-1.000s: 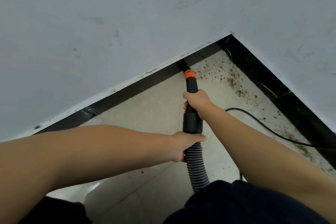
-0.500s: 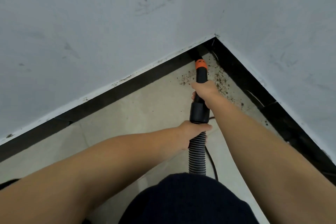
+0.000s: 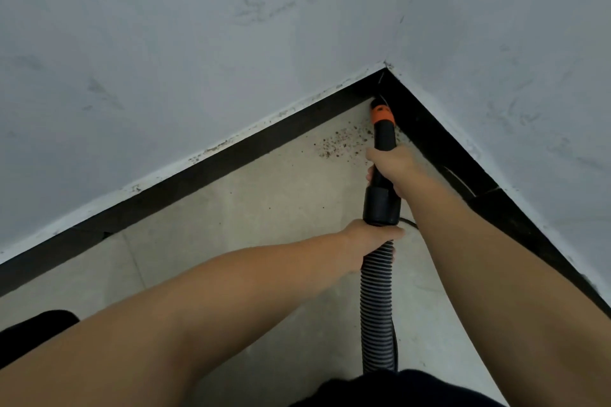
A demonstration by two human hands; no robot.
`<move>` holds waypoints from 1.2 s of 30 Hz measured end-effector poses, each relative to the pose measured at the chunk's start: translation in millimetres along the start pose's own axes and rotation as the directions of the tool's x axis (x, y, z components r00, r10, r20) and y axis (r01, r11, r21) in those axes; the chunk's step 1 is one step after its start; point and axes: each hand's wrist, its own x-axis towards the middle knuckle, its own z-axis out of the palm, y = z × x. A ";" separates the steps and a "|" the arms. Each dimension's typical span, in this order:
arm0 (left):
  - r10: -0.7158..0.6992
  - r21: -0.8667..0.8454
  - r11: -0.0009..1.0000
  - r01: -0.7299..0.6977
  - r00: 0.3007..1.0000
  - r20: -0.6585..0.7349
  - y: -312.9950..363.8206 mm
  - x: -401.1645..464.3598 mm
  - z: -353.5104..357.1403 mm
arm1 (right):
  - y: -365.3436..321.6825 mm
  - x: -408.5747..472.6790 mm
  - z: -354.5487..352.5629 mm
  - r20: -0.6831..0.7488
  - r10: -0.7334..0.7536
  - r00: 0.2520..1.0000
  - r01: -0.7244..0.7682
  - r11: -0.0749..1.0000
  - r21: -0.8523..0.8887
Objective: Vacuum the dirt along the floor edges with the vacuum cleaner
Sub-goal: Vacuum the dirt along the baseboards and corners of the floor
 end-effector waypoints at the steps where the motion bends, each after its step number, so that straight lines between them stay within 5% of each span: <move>1: 0.007 0.011 1.000 -0.007 1.000 -0.001 -3.9 -0.3 2.7 | 2.2 -2.6 -3.7 0.007 0.006 1.000 -0.006 1.000 0.007; 23: 0.014 -0.016 1.000 -0.013 1.000 0.022 -23.8 -11.6 12.4 | 16.0 -24.1 -16.8 -0.015 0.055 0.998 -0.055 0.997 0.045; 36: -0.002 -0.088 0.996 0.003 1.000 0.016 -14.3 -5.4 6.3 | 3.3 -16.6 -1.4 0.032 -0.014 0.999 0.017 0.996 -0.084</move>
